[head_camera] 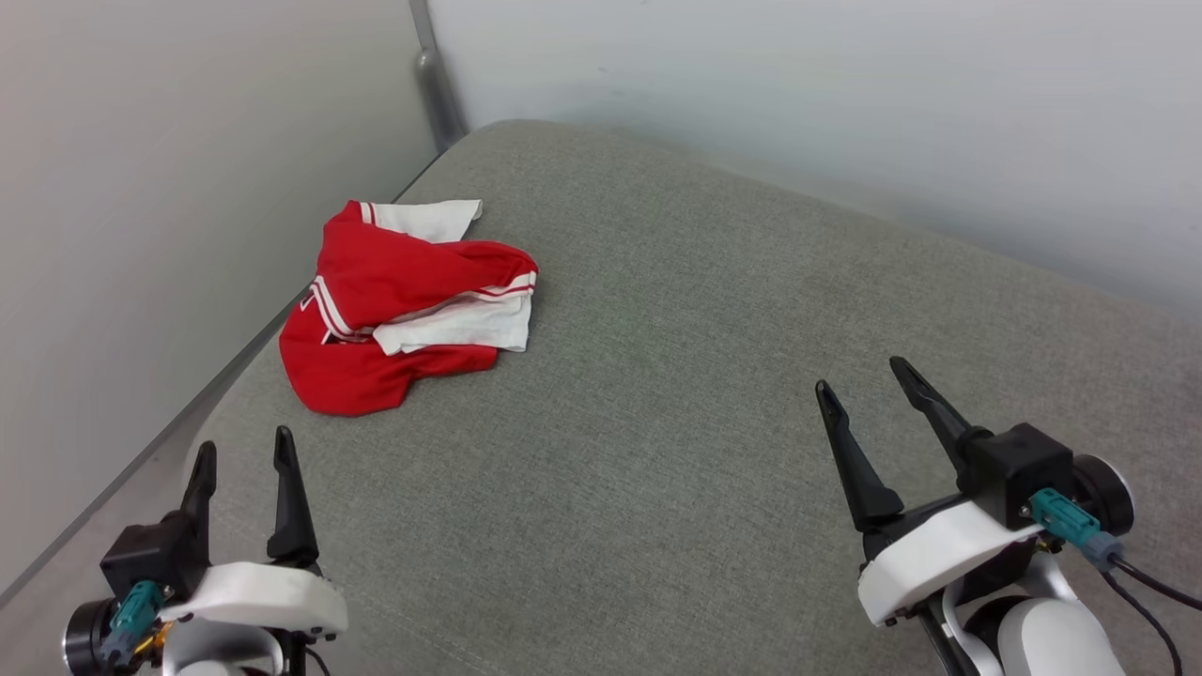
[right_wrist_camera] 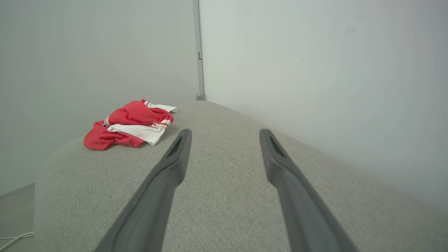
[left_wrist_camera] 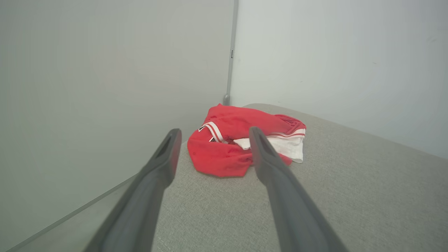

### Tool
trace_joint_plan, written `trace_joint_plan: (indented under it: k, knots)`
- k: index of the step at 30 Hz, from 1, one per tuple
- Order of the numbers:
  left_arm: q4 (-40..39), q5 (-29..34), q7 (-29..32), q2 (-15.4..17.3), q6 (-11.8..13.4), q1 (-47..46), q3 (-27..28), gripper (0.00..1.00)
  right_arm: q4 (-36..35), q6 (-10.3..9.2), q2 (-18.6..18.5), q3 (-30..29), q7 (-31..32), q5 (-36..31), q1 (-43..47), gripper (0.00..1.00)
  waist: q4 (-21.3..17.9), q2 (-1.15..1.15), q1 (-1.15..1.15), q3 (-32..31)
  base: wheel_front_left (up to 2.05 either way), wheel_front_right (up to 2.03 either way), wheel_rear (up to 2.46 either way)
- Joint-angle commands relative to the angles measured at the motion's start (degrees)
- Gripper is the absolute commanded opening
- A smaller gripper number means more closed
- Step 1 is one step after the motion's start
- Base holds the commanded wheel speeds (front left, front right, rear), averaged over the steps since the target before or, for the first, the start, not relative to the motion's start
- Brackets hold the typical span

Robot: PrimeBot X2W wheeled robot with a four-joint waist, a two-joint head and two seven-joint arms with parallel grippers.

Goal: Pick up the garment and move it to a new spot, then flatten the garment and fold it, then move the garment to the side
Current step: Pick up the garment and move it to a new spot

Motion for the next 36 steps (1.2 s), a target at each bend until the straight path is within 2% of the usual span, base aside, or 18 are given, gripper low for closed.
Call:
trace_joint_plan:
  k: [1, 6, 9, 14, 15, 19, 26, 31, 34, 35, 36]
  knots:
    - [0.26, -0.10, -0.15, -0.04, -0.35, -1.29, 0.22, 1.00, 0.13, -0.02, -0.27, -0.17, -0.27, 0.05, -0.79, 1.00, -0.05, 0.00, 0.00, 0.25, 0.00, 0.00, 0.00]
    - [2.27, 0.21, -0.15, 0.80, -1.89, -6.33, -1.34, 1.00, -1.37, -0.02, -0.33, -1.74, 0.53, -0.62, -0.23, 1.00, -0.34, 0.00, 0.00, 2.13, 0.00, 0.00, 0.00]
    - [5.37, -1.27, -0.15, 1.84, -2.71, -11.38, -1.71, 1.00, -2.79, -0.02, -0.48, -1.58, 1.42, -1.35, -1.70, 1.00, -2.56, 0.00, 0.00, 5.20, 0.00, 0.00, 0.00]
    - [13.33, -3.95, 3.09, 7.60, -3.41, -22.07, -1.93, 1.00, -4.76, -0.02, -1.09, -1.15, 2.78, -2.13, -5.06, 1.00, -7.81, 0.00, 0.00, 11.99, 0.00, 0.00, 0.00]
    - [16.22, -5.07, 5.86, 10.07, -3.60, -26.15, -2.37, 1.00, -5.34, -0.03, -1.21, -1.13, 2.89, -2.45, -6.35, 1.00, -9.95, 0.00, 0.00, 14.74, 0.00, 0.00, 0.00]
    - [21.87, -8.92, 13.24, 15.35, -3.73, -32.95, -4.22, 1.00, -5.50, -0.02, -1.11, -1.21, 2.46, -2.94, -8.76, 1.00, -14.04, 0.00, 0.00, 19.78, 0.00, 0.00, 0.00]
    - [29.20, -20.32, 30.46, 25.51, -3.73, -38.33, -11.05, 1.00, -3.65, -0.02, -0.14, -0.90, -0.13, -2.46, -11.82, 1.00, -19.32, 0.00, 0.00, 26.06, 0.00, 0.00, 0.00]
    - [32.43, -26.64, 39.19, 30.74, -3.73, -39.00, -13.41, 1.00, -2.19, -0.02, 0.34, -0.83, -1.81, -2.30, -13.26, 1.00, -21.24, 0.00, 0.00, 28.80, 0.00, 0.00, 0.00]
    - [35.05, -29.29, 43.85, 31.57, -3.74, -38.65, -14.84, 1.00, -1.18, -0.02, 0.49, -0.80, -2.62, -2.19, -13.91, 1.00, -21.72, 0.00, 0.00, 29.45, 0.00, 0.00, 0.00]
    - [36.85, -30.49, 44.72, 31.63, -3.70, -38.27, -15.71, 0.90, -0.41, -0.02, 0.61, -0.71, -3.11, -2.08, -14.54, 1.00, -21.99, 0.00, 0.00, 29.69, 0.00, 0.00, 0.00]
    - [37.41, -30.81, 44.69, 31.52, -3.70, -37.99, -15.91, 0.35, -0.09, -0.02, 0.63, -0.57, -3.25, -1.97, -14.74, 1.00, -22.11, 0.00, 0.00, 29.54, 0.00, 0.00, 0.00]
